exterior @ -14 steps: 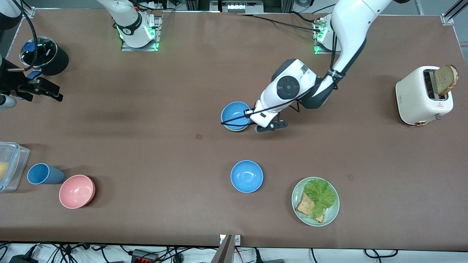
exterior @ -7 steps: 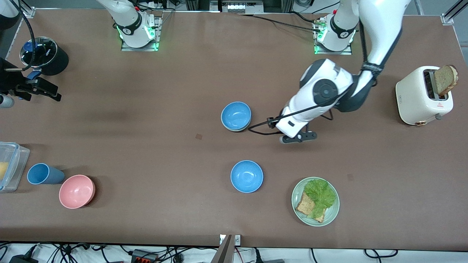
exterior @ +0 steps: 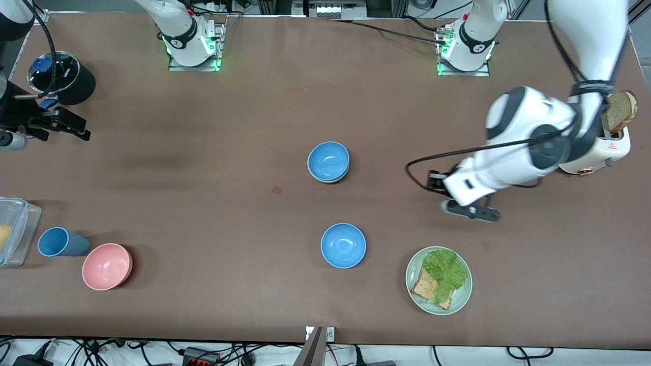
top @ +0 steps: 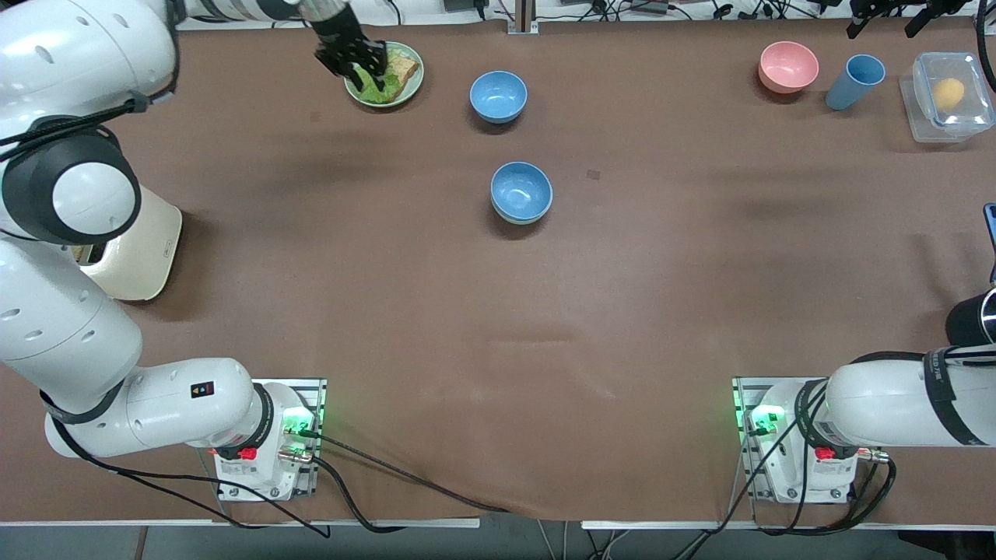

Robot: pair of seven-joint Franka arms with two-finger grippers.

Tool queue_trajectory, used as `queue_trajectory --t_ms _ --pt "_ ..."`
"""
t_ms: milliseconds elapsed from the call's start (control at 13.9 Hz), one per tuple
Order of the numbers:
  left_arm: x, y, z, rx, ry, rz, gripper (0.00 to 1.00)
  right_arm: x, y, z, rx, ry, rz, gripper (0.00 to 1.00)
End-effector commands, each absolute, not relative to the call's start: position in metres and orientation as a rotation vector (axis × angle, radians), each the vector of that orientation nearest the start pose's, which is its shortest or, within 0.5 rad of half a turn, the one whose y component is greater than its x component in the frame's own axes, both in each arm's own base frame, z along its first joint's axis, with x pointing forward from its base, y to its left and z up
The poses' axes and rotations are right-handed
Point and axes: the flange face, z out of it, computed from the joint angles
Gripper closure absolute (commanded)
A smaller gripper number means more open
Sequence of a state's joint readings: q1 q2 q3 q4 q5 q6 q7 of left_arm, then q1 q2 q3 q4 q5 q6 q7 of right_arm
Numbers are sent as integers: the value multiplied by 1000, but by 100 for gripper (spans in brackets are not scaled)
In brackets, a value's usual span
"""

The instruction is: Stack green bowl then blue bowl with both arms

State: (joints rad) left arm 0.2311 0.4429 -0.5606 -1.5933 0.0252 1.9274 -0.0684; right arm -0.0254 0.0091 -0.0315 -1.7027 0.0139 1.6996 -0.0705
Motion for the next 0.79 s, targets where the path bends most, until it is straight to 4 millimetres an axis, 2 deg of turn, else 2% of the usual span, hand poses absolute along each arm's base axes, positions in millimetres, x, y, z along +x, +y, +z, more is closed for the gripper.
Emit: queue_trajectory --t_ms 0,72,144,216,287,359,503,647,719 --pt "653 -137 409 -3253 608 109 51 560 -34 575 -3141 14 24 0" --pt "661 -125 413 -3211 676 73 47 560 -35 575 -3142 17 27 0" --pt "667 -115 418 -3174 724 44 28 560 -35 574 -3142 17 29 0" --pt "668 -110 420 -3160 756 54 0 560 -35 574 -3142 14 29 0" --pt "671 -94 424 -3160 751 42 0 560 -35 574 -3142 17 29 0" --pt "670 -89 428 -3156 743 39 0 559 -35 575 -3142 19 29 0" --pt "668 -61 447 -3133 649 6 0 557 -35 575 -3142 21 24 0" --pt "652 -56 467 -3128 575 9 0 556 -37 575 -3140 29 26 0" --pt "644 -54 470 -3119 560 48 0 555 -37 577 -3142 26 24 0"
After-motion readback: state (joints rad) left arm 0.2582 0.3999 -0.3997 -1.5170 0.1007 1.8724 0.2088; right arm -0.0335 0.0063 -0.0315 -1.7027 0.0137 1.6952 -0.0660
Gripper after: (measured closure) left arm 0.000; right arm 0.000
